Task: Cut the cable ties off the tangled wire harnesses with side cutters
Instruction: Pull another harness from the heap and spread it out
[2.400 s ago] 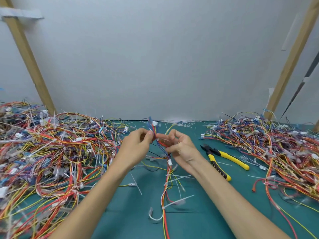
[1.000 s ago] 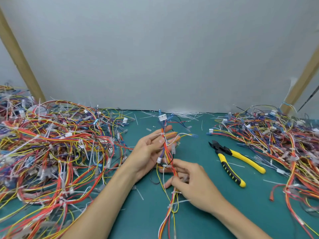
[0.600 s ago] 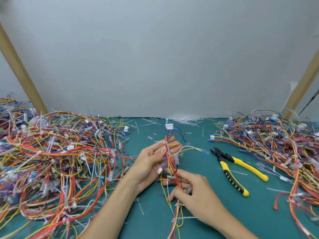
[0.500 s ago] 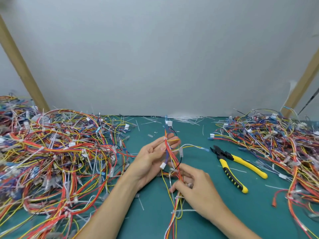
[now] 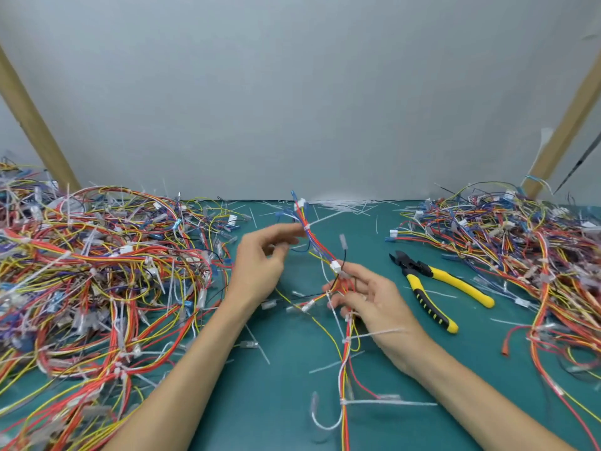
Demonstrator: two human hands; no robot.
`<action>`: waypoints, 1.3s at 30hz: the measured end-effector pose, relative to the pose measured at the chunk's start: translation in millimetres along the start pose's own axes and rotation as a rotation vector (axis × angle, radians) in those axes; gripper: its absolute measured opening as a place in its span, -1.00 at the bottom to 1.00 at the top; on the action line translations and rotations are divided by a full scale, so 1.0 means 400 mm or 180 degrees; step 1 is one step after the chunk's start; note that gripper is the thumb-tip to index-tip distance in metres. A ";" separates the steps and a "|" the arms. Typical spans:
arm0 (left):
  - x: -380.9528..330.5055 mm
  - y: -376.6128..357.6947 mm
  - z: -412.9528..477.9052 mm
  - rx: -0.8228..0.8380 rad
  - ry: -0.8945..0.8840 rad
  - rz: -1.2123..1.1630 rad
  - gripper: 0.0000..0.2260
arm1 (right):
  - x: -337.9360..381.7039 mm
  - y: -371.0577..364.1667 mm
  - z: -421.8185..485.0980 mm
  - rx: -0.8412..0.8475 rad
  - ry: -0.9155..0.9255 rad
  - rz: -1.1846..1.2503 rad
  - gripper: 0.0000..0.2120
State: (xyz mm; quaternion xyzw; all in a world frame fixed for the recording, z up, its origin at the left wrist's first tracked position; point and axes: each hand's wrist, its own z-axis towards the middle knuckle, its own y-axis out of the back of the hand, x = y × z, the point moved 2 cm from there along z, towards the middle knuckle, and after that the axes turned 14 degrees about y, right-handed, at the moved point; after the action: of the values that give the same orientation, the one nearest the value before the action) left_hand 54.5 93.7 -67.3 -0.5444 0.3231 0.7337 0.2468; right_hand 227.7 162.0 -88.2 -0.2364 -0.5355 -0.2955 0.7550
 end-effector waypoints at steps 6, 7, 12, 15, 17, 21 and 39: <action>-0.006 0.023 -0.003 -0.0718 -0.0071 0.0061 -0.71 | -0.005 0.040 0.025 -0.0175 -0.0589 0.1396 -0.69; -0.004 0.024 -0.003 -0.0776 -0.0019 0.0041 -0.73 | -0.007 0.044 0.028 -0.0179 -0.0632 0.1456 -0.69; 0.044 0.003 0.004 -0.0531 0.1040 -0.0235 -0.85 | -0.012 0.051 0.031 -0.0107 -0.0630 0.1710 -0.57; 0.037 -0.009 -0.002 0.0136 0.1382 -0.1274 -0.73 | -0.019 0.052 0.031 -0.0121 -0.0568 0.1534 -0.59; 0.031 0.001 -0.007 0.0381 0.1348 -0.1579 -0.64 | -0.022 0.049 0.030 -0.0160 -0.0498 0.1493 -0.58; 0.028 0.006 -0.016 0.0767 0.1268 -0.1677 -0.55 | -0.023 0.041 0.029 -0.0190 -0.0408 0.1400 -0.56; 0.031 0.016 -0.015 0.0661 0.1231 -0.1932 -0.59 | -0.007 0.043 0.021 0.0042 -0.0490 0.1401 -0.49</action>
State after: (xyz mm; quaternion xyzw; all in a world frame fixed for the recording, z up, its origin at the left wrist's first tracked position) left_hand 50.1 85.1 -79.1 -0.7160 0.2602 0.4741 0.4414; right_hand 233.2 180.4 -88.9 -0.3645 -0.5290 -0.1013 0.7597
